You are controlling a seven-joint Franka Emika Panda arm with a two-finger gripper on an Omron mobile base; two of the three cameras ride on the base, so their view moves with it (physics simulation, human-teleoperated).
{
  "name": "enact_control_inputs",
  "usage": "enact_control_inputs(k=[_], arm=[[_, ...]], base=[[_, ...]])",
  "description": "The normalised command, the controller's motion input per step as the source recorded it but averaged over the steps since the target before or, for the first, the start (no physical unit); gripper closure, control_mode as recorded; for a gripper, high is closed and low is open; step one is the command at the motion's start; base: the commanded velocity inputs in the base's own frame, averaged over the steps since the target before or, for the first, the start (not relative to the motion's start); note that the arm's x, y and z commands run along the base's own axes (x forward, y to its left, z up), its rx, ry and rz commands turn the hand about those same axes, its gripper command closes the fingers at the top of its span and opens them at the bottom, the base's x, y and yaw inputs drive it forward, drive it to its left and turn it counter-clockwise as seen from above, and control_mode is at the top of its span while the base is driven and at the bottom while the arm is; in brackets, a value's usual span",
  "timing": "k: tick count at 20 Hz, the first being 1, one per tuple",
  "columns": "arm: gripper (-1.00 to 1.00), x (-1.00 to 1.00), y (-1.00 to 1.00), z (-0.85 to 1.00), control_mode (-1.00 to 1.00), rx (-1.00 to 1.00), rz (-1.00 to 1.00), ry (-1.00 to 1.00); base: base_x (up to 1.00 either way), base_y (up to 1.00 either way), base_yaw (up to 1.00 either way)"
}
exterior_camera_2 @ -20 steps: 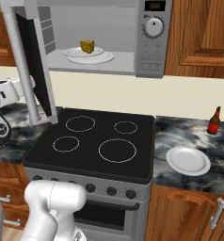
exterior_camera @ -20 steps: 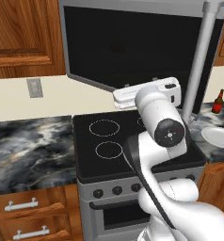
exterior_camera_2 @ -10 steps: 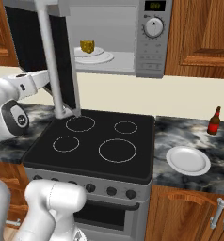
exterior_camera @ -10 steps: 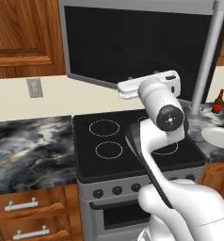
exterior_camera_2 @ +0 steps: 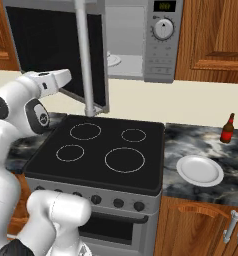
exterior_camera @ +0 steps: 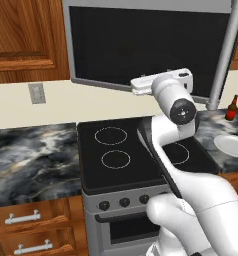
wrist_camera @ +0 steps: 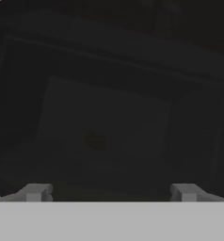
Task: Pick the cheese from the counter and place it in the microwave. Then turn on the microwave.
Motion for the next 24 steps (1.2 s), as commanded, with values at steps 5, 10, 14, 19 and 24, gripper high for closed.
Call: enact_control_inputs(k=[5,10,14,19,24], arm=[[-1.0,0.4,-0.29,0.0,-1.0,0.01,0.0,0.0],[-1.0,0.33,-0.24,0.0,-1.0,0.01,0.0,0.0],[-1.0,0.33,-0.19,0.0,-1.0,0.0,0.0,0.0],[-1.0,0.32,-0.15,0.0,-1.0,0.01,0.0,0.0],[-1.0,0.3,-0.11,0.0,-1.0,0.01,0.0,0.0]], base=[[0.0,0.0,0.0],[0.0,0.0,0.0],[0.0,0.0,0.0],[0.0,0.0,0.0],[0.0,0.0,0.0]])
